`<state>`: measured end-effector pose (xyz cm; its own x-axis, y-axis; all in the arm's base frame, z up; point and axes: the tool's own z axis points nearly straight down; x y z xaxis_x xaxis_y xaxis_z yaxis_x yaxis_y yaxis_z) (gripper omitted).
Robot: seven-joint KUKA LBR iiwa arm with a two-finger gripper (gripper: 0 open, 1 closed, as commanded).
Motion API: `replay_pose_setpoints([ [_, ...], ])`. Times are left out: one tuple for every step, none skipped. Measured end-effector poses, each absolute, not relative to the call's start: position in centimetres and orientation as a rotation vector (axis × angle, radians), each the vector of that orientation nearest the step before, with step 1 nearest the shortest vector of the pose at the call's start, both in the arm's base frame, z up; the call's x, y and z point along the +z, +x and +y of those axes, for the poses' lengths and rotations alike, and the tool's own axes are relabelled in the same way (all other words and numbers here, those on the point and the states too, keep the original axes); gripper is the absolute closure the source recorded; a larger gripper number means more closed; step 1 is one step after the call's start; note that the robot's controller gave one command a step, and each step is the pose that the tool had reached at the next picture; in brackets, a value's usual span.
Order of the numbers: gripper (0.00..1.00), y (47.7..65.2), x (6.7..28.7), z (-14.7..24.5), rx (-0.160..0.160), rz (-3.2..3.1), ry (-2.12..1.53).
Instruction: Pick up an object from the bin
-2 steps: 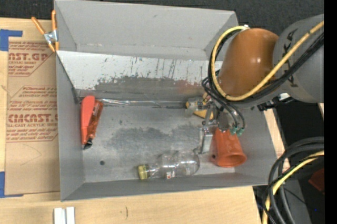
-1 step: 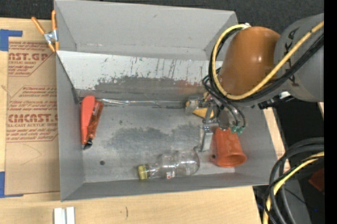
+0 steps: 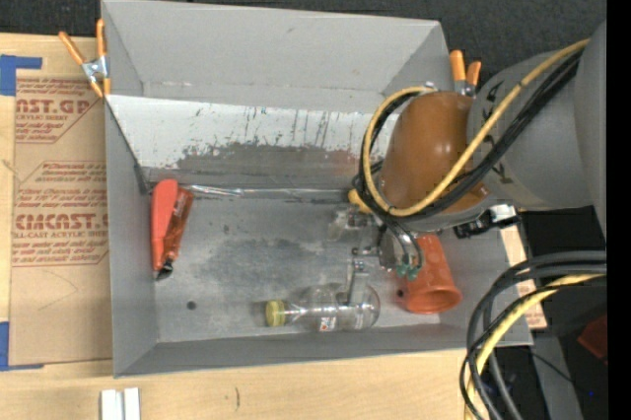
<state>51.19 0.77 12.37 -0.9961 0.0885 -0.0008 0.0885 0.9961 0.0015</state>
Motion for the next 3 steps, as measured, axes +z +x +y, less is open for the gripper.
replay_pose_setpoints([
  [0.00, 50.7, 10.1, 1.3, 0.000, 3.143, 0.168],
  [0.00, 48.6, 11.0, 5.5, 0.001, 3.139, -0.059],
  [0.00, 49.1, 7.9, 4.9, 0.009, 3.152, -0.045],
])
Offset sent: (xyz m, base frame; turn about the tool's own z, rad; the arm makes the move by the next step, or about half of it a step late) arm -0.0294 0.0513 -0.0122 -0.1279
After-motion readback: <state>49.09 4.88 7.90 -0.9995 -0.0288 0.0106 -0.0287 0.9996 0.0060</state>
